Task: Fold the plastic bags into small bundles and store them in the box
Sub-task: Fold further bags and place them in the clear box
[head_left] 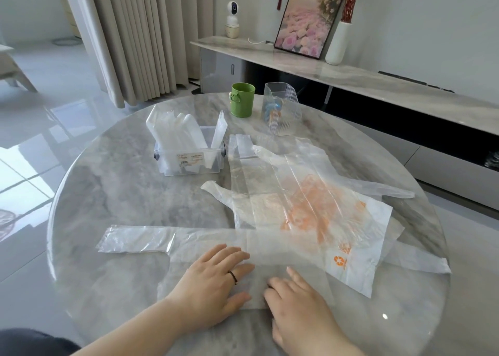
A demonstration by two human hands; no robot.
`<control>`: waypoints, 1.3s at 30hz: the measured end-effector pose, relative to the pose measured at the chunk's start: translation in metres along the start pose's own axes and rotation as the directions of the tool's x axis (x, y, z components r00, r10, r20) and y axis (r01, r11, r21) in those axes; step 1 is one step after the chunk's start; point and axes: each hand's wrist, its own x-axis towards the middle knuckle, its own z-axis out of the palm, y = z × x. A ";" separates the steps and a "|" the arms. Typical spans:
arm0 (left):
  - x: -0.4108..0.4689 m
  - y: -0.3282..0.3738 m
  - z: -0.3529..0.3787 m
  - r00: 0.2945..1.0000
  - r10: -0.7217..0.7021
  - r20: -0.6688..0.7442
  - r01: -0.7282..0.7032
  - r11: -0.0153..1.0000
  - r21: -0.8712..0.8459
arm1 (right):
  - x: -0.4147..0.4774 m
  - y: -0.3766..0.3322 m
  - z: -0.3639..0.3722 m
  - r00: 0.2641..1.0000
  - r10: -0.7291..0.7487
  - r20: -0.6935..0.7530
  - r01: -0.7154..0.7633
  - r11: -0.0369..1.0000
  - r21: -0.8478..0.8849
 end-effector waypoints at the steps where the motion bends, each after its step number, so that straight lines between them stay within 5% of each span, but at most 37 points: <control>1: -0.003 0.002 -0.003 0.999 0.024 0.034 -0.024 1.000 0.000 | 0.004 -0.001 -0.003 1.000 0.016 -0.007 -0.016 1.000 -0.003; 4: -0.013 0.011 -0.015 0.993 0.016 0.118 -0.015 1.000 -0.008 | 0.012 -0.004 -0.007 0.999 0.038 -0.023 -0.039 0.998 -0.054; 11: -0.019 0.004 -0.019 0.992 -0.106 0.068 0.104 0.994 0.030 | 0.016 -0.002 -0.017 0.997 0.065 0.030 -0.065 0.998 0.001; 16: -0.014 -0.004 -0.027 0.995 -0.085 0.048 0.083 0.996 0.043 | 0.007 0.005 -0.020 0.997 -0.006 0.080 -0.001 0.997 0.075; 23: -0.015 -0.009 -0.038 0.996 0.003 0.084 -0.006 0.999 0.031 | -0.003 0.026 -0.024 0.969 0.106 0.221 -0.128 0.988 0.086; 29: -0.023 -0.012 -0.047 0.939 -0.208 0.274 0.258 0.953 -0.160 | -0.007 0.045 -0.044 0.880 0.178 0.440 -0.306 0.921 0.240; 32: -0.020 -0.028 -0.055 0.824 -0.396 0.404 0.532 0.786 -0.315 | -0.009 0.056 -0.045 0.787 0.274 0.553 -0.540 0.740 0.402; 35: -0.016 -0.048 -0.057 0.712 -0.569 0.412 0.700 0.525 -0.484 | -0.007 0.071 -0.041 0.686 0.417 0.596 -0.728 0.411 0.550; 39: -0.010 -0.059 -0.046 0.628 -0.671 0.395 0.763 0.431 -0.481 | 0.002 0.076 -0.030 0.568 0.574 0.590 -0.782 0.151 0.605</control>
